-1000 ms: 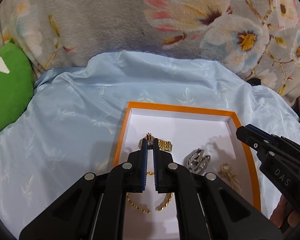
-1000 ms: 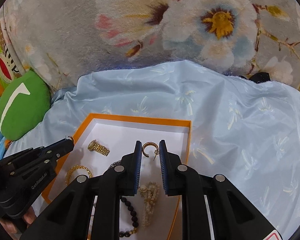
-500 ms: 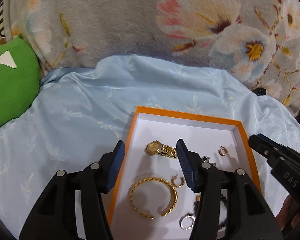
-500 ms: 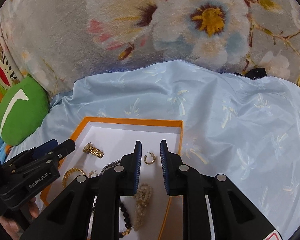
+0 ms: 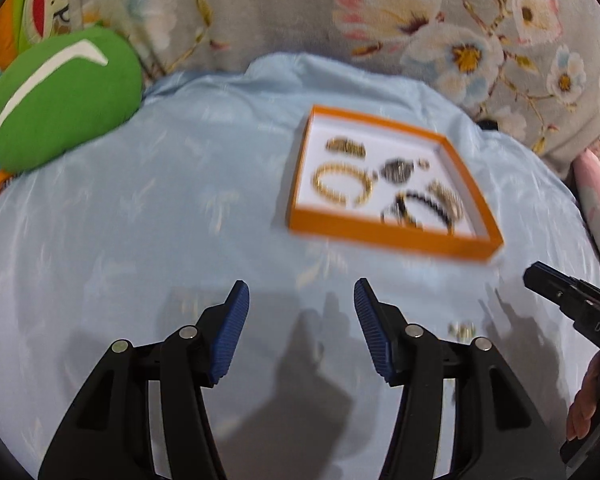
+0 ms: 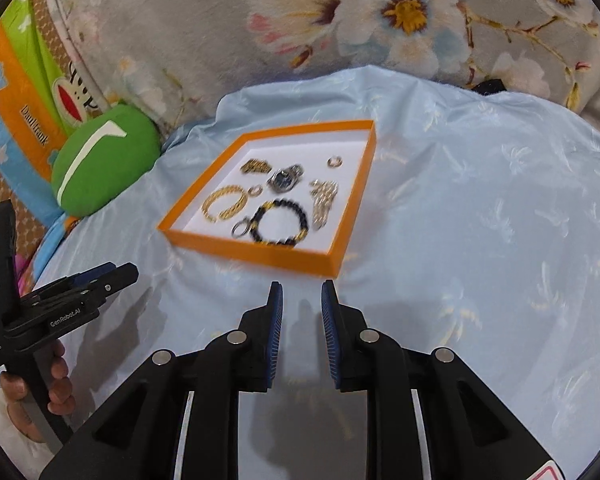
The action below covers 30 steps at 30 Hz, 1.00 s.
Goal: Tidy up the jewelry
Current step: 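Move both tools back out of the box toward the remaining earrings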
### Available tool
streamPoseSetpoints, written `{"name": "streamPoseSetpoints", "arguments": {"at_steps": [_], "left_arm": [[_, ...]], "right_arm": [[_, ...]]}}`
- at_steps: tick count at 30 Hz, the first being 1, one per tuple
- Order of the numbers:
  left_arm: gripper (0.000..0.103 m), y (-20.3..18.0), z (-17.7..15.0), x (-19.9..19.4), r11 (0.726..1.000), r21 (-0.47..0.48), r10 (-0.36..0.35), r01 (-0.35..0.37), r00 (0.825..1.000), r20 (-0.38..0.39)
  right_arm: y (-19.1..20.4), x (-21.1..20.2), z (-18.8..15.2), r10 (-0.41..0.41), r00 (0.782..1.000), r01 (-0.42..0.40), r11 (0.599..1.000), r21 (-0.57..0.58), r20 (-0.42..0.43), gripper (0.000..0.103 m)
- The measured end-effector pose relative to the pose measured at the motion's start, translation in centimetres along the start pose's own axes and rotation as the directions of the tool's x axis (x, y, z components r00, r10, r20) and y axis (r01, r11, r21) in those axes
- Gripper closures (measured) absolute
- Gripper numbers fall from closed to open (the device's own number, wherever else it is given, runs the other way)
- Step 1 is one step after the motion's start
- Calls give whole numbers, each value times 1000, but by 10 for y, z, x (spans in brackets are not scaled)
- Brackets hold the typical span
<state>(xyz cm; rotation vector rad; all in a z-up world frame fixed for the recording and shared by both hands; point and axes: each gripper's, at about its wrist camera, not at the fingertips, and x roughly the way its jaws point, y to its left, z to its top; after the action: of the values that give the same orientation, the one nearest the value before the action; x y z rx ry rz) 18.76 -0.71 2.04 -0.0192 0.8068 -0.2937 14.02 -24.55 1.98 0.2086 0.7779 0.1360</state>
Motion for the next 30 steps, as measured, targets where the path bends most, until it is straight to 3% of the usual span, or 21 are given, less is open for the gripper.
{"name": "streamPoseSetpoints", "arguments": {"at_steps": [6,16,19,21,23,27,30], "left_arm": [[50,-2,-35,-13,999,1,34,-34,999,-25],[45,5,-39,-17,999,-32,13,-14,1000,-21],[45,5,-39,-17,1000,-28,6,-7,1000,-22],[45,3,-39,-16,1000,-21,3,-4,1000,-24],[45,0,-40,-17,1000,-4,4,-4,1000,-20],[45,-9,-44,-19,1000,20,-8,8,1000,-28],[44,-16,-47,-20,999,28,-18,19,999,-33]], "right_arm": [[34,14,-18,-17,999,14,998,-64,-46,83],[53,35,-20,-52,993,42,994,-96,-104,83],[55,34,-21,-81,992,71,992,-108,-99,87],[55,35,-22,-103,989,91,990,-111,-102,103],[51,32,-22,-105,990,96,991,-92,-98,103],[38,25,-24,-93,992,88,995,-50,-88,103],[33,24,-21,-40,995,38,999,-25,-88,99]]}}
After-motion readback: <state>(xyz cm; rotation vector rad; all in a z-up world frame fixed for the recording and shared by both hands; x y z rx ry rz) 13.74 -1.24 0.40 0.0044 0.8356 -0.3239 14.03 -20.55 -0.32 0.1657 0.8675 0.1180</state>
